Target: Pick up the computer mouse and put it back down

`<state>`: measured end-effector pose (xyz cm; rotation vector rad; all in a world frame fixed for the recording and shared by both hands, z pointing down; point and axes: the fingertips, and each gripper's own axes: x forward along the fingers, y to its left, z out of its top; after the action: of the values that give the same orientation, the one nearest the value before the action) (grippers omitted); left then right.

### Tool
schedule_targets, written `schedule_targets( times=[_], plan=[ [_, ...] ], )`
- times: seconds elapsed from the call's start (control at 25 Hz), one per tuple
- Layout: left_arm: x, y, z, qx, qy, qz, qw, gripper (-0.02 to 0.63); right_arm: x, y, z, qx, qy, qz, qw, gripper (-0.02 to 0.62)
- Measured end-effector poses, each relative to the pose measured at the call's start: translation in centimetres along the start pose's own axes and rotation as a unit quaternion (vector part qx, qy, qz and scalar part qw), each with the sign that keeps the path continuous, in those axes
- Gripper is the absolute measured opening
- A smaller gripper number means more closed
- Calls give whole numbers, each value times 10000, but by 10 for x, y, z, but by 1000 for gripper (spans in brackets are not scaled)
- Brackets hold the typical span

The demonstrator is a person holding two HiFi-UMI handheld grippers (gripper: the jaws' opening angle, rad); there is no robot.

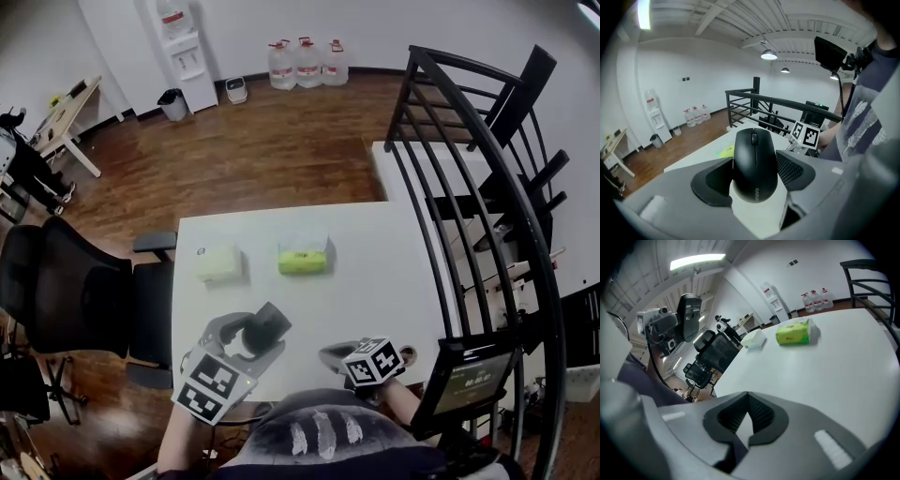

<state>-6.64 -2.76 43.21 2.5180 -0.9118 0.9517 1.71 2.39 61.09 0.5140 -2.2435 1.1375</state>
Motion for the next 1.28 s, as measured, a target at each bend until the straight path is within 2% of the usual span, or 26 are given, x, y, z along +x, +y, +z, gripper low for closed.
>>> schedule_targets(
  times=[0.08,0.32,0.44,1.04,1.28],
  plan=[
    [-8,-7,10,93,-187,-12,9998,304,0,1,0,-8,1,15,10000,3],
    [-37,-25,49,-23,-1092,-178,9939,304,-1,0,-2,-31,36,21,10000,3],
    [-51,-32,62,55,-1346,-216,9907,304,-1,2,-3,-54,53,31,10000,3],
    [-74,-44,72,501,-1481,9,9877,305,-1,5,-6,-157,76,58,9998,3],
    [-89,-53,80,760,-1701,77,9825,305,0,8,-8,-235,133,106,9996,3]
  ],
)
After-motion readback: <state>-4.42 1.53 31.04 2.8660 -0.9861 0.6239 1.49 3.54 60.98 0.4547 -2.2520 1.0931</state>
